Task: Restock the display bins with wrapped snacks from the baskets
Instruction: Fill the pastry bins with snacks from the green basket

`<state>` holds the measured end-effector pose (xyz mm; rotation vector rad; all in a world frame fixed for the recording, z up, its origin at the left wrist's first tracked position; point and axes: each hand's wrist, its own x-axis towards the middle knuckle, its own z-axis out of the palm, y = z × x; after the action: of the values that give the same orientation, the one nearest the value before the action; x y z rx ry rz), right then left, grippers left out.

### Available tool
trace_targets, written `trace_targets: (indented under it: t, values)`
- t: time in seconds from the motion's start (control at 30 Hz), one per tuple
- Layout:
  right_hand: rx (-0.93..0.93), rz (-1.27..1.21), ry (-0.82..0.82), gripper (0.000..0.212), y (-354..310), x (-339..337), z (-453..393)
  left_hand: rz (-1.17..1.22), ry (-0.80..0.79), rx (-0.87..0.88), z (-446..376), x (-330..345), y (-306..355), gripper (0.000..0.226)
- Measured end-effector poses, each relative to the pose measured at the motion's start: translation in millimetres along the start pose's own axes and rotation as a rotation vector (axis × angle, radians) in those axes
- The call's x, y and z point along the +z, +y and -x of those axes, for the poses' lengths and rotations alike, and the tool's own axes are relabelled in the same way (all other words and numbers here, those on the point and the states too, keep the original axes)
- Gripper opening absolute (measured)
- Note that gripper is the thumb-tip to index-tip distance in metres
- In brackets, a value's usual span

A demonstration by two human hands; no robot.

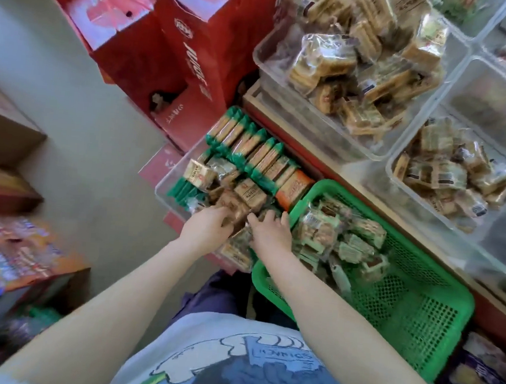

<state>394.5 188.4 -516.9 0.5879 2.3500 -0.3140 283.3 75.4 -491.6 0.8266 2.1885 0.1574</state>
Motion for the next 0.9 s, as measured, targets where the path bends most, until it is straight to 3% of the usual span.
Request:
trace_targets:
  t: [0.1,0.17,0.33,0.43,0.53,0.67,0.73,0.77,0.83,0.9]
  values:
    - [0.024,-0.070,0.042,0.049,-3,-9,-2,0.142,-0.007,-0.017,5,2,-6,0.034]
    - [0.068,-0.255,0.065,0.048,-2,-19,0,0.269,-0.017,-0.074,5,2,-9,0.031]
    - [0.329,-1.087,0.208,0.020,14,-48,24,0.620,-0.001,-0.204,6,-14,1,0.027]
    - [0.449,-1.695,0.270,0.014,30,-66,45,0.824,-0.029,-0.175,8,-30,22,0.027]
    - [0.381,-2.120,0.287,0.013,51,-84,66,1.081,-0.129,-0.127,9,-47,56,0.031]
    - [0.287,-2.417,0.568,0.013,106,-114,101,1.156,-0.111,-0.068,4,-60,106,0.027]
    - [0.293,-2.412,0.841,0.015,142,-128,117,1.133,-0.092,0.014,0,-64,132,0.029]
    - [0.338,-2.280,0.994,0.016,159,-134,123,1.110,-0.082,0.056,-2,-67,145,0.032]
    - [0.567,-1.687,1.219,0.017,189,-141,126,1.051,-0.078,0.121,-9,-71,169,0.039]
    - [0.664,-1.046,1.195,0.021,216,-136,116,1.029,-0.083,0.142,-15,-72,186,0.039]
